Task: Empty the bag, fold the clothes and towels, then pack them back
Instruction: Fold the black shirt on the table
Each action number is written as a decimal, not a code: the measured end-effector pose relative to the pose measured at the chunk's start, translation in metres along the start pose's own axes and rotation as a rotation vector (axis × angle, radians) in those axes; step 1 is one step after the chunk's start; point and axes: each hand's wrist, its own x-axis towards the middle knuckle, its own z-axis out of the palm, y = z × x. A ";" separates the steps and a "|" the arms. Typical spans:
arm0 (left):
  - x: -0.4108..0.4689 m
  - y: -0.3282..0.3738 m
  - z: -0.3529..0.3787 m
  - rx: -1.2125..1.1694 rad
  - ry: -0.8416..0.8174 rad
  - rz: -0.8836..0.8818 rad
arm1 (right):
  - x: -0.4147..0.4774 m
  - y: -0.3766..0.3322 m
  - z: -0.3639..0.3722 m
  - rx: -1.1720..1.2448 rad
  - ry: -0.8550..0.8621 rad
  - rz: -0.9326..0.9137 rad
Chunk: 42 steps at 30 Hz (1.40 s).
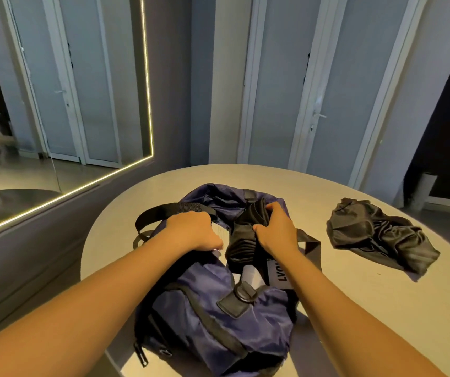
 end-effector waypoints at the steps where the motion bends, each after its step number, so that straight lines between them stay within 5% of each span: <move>1: 0.008 0.001 0.003 -0.004 0.011 -0.014 | 0.001 0.000 0.005 0.008 -0.011 -0.014; 10: 0.039 -0.008 0.038 -0.131 0.065 -0.117 | 0.016 0.012 0.013 -0.269 -0.055 -0.031; 18: 0.031 -0.035 0.030 -0.554 0.609 -0.176 | 0.022 0.011 0.017 -0.280 -0.086 -0.065; 24: 0.029 -0.032 0.038 -0.459 0.548 -0.150 | 0.024 -0.001 0.022 -0.043 -0.018 -0.050; 34: 0.030 -0.026 0.038 -0.224 0.434 -0.120 | 0.031 -0.001 0.015 -0.093 0.011 0.017; 39: 0.028 -0.028 0.050 -0.347 0.705 -0.034 | 0.034 -0.003 0.021 0.173 0.115 -0.037; 42: 0.027 -0.030 0.052 -0.311 0.673 -0.045 | 0.034 0.001 0.031 0.066 0.019 -0.042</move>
